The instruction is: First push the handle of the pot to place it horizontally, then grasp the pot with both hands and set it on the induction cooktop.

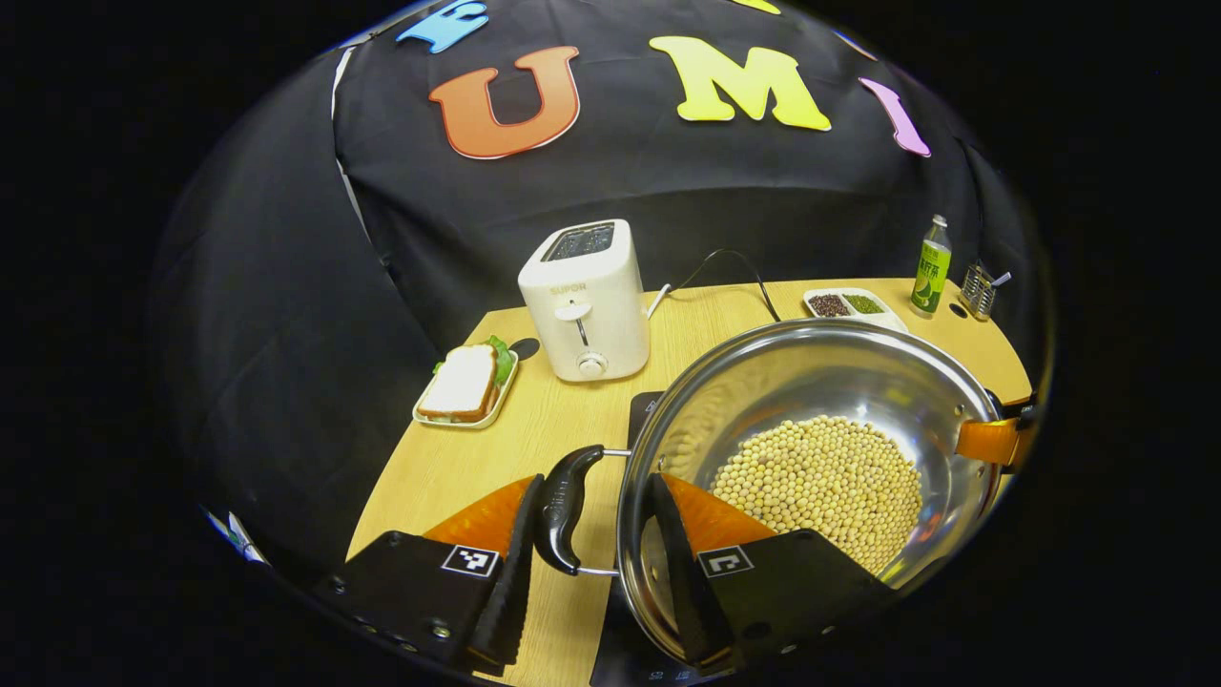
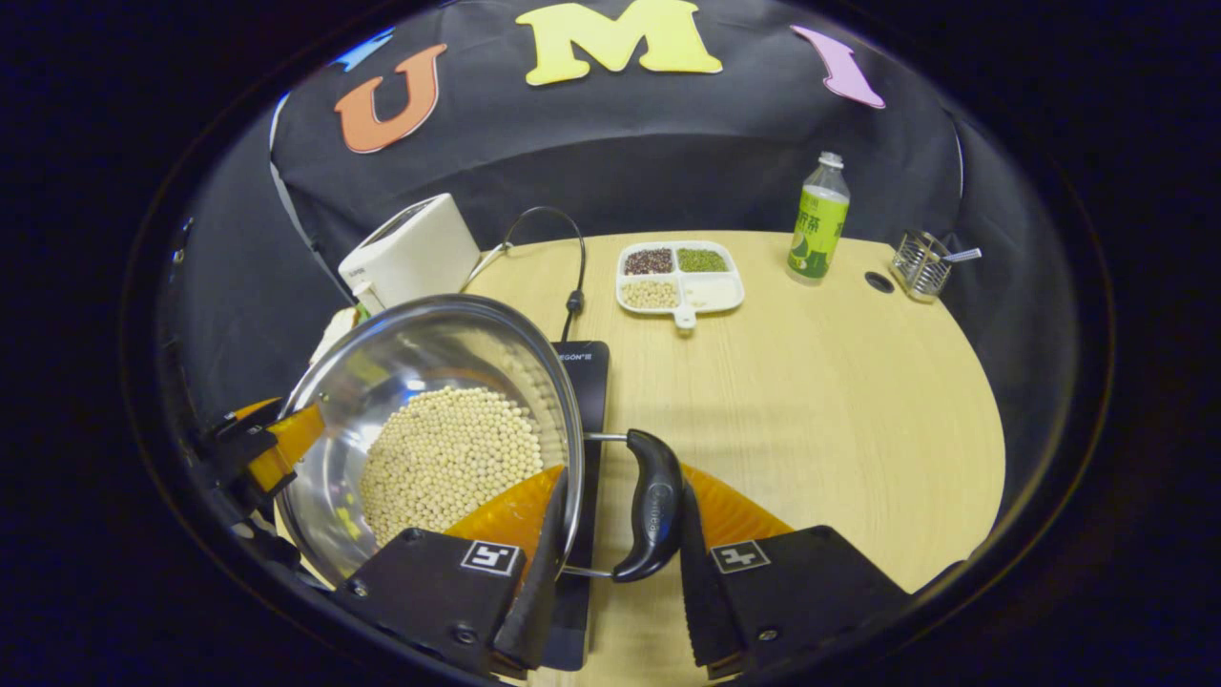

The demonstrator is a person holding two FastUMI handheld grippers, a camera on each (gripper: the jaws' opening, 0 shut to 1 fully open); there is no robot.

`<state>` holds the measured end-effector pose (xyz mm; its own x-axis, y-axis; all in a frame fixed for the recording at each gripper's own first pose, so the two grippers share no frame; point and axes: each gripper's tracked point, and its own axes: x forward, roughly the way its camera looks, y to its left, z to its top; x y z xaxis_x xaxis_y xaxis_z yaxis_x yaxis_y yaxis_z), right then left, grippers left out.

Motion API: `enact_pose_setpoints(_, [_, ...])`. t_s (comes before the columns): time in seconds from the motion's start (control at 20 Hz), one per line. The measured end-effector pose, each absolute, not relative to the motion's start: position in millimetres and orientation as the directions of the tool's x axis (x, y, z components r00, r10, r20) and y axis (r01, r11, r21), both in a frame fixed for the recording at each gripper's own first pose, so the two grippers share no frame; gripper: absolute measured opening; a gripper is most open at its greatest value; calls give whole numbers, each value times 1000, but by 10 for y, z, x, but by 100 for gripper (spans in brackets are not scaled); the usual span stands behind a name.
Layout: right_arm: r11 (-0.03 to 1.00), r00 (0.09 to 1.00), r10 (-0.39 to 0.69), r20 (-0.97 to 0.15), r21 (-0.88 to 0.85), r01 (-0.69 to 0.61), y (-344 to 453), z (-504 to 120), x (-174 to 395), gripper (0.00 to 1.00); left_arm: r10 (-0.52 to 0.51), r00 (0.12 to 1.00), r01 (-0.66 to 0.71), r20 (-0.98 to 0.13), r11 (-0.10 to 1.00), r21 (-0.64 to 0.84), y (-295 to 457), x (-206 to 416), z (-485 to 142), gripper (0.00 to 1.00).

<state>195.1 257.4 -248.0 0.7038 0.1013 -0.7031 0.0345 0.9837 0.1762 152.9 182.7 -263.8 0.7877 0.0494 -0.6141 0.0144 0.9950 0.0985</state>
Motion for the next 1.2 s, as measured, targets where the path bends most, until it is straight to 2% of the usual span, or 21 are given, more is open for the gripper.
enact_pose_setpoints(0.45, [989,729,56,-682,136,51,2568,-2520,1943,57,12,824,60,-567,992,108,1844,1605,-2718,61])
enact_pose_setpoints(0.9, [988,734,73,-675,151,41,2559,-2514,1948,61,3,831,60,-557,994,94,1857,1602,-2741,66])
enact_pose_setpoints(0.95, [985,738,88,-669,170,36,2576,-2515,1958,70,-6,835,67,-550,994,91,1850,1598,-2726,70])
enact_pose_setpoints(1.0, [984,753,86,-652,172,36,2547,-2474,1961,74,-7,847,69,-531,993,96,1846,1592,-2666,72])
enact_pose_setpoints(1.05, [988,775,71,-628,153,33,2486,-2411,1973,77,-5,863,70,-505,991,110,1858,1594,-2600,87])
enact_pose_setpoints(1.1, [992,793,67,-606,126,13,2459,-2357,1996,77,4,877,68,-480,989,133,1884,1605,-2528,90])
enact_pose_setpoints(1.15, [995,806,64,-589,96,-9,2454,-2323,2012,82,18,882,61,-470,986,152,1901,1590,-2500,96])
enact_pose_setpoints(1.2, [996,812,68,-580,81,-26,2445,-2315,2021,87,27,884,56,-466,985,164,1919,1569,-2492,96])
